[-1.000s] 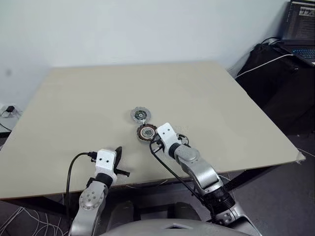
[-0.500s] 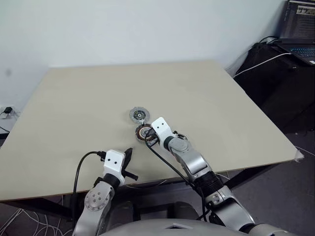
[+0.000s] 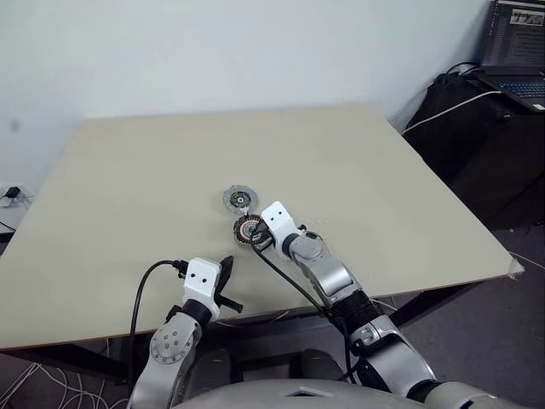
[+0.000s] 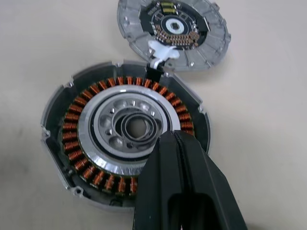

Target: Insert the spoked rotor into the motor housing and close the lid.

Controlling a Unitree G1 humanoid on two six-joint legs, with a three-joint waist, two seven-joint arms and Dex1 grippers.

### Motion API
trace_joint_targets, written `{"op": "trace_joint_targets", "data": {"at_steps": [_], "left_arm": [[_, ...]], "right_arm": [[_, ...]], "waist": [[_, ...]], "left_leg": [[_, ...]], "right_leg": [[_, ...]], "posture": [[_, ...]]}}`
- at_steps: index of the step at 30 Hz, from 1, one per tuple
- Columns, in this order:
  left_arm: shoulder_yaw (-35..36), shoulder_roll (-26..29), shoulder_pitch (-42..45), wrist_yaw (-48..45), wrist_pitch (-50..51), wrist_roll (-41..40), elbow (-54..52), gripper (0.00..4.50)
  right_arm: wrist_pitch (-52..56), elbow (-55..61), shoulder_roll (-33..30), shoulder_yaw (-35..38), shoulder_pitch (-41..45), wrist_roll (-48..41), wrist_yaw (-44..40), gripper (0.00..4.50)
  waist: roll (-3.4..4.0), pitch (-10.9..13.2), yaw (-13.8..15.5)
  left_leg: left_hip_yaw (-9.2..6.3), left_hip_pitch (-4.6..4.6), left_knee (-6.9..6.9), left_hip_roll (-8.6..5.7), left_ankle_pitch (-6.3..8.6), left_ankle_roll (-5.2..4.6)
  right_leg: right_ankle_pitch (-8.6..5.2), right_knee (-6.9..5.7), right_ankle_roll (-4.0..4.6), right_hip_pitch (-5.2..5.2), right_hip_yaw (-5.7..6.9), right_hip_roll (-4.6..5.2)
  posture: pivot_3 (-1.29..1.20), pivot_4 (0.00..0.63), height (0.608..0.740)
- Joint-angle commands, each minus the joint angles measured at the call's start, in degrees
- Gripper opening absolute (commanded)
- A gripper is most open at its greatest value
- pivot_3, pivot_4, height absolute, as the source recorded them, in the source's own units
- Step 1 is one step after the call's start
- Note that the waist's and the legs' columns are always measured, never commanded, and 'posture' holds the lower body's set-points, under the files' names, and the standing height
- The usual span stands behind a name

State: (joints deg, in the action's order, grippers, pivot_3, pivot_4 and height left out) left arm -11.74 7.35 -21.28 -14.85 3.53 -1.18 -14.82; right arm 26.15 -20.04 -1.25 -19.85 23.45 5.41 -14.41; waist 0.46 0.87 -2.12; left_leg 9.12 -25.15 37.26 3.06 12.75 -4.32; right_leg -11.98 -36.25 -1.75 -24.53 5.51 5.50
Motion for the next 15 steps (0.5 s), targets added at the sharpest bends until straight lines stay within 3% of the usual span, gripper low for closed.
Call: {"op": "trace_joint_targets", "data": {"at_steps": [1,11,15], "left_arm": [[0.0,-0.1,0.8,0.3,-0.1,-0.3,-2.9,0.0],[-0.3,-0.2,0.9,0.2,0.3,-0.4,-2.9,0.0],[-0.1,-0.1,0.7,-0.1,0.3,-0.7,-2.9,0.0]], "right_arm": [[-1.7,0.9,0.6,0.2,1.2,-0.1,-1.5,0.02],[-3.3,2.1,1.2,-0.5,0.4,-0.5,-4.8,0.02],[-3.9,1.8,1.7,0.7,0.5,0.4,-2.4,0.02]], "waist": [[0.0,0.0,0.0],[0.01,0.0,0.0],[0.01,0.0,0.0]], "left_leg": [[0.0,0.0,0.0,0.0,0.0,0.0],[0.0,0.0,0.0,0.0,0.0,0.0],[0.0,0.0,0.0,0.0,0.0,0.0]], "right_leg": [[0.0,0.0,0.0,0.0,0.0,0.0],[0.0,-0.02,0.0,-0.01,0.0,0.0],[0.0,-0.01,0.0,-0.01,-0.01,0.0]], "posture": [[0.0,0.0,0.74],[0.0,0.0,0.74],[0.0,0.0,0.74]]}}
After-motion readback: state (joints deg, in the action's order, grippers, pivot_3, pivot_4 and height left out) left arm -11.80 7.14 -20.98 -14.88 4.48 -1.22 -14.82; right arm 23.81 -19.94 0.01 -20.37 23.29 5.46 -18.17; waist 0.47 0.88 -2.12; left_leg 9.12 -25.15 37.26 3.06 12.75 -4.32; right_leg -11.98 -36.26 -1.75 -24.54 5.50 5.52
